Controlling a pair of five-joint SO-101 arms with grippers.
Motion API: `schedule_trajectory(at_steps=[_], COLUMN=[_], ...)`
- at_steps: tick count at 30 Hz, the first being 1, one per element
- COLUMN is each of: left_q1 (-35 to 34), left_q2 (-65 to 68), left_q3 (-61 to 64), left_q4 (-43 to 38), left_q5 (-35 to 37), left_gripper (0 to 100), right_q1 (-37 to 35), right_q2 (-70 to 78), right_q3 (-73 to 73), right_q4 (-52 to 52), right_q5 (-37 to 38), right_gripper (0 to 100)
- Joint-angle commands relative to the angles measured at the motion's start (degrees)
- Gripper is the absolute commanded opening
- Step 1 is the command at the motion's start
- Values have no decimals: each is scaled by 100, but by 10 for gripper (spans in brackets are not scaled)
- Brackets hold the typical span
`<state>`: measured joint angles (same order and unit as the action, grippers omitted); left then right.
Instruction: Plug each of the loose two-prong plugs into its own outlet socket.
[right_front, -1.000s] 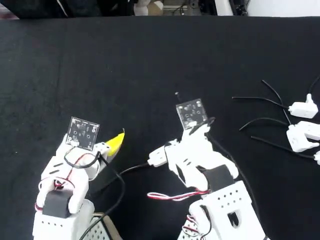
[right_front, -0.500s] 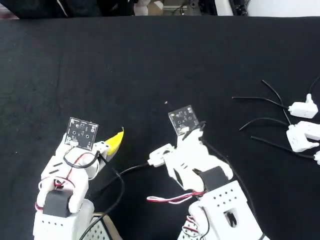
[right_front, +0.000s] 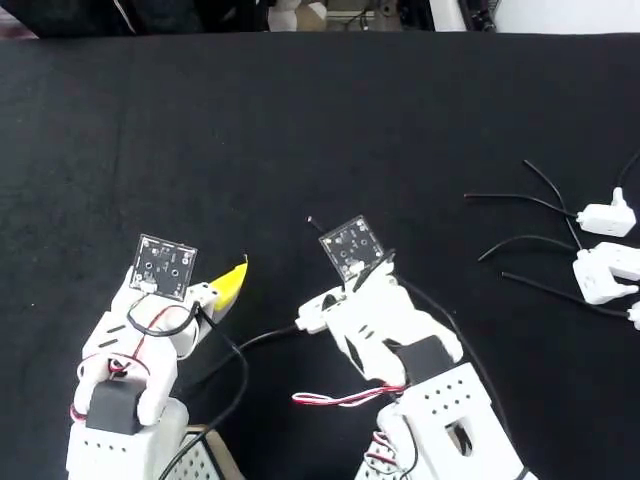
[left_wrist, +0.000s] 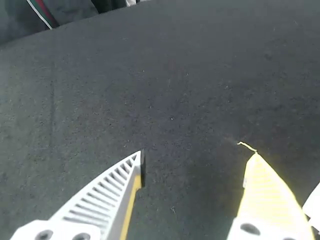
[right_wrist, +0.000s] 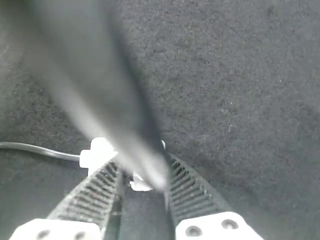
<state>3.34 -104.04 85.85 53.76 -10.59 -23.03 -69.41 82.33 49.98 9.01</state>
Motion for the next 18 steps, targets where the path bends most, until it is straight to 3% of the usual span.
schedule_trajectory(at_steps=[1, 18], left_q1=[-40, 84], left_q2=[-26, -26], left_q3=[-31, -66], left_q4=[-105, 62], left_q5=[-26, -26], left_gripper=[317, 317], right_q1=[-18, 404], right_q2=[31, 40], right_q3=[31, 127], right_q4=[-97, -413], right_q5=[53, 44], right_gripper=[12, 12])
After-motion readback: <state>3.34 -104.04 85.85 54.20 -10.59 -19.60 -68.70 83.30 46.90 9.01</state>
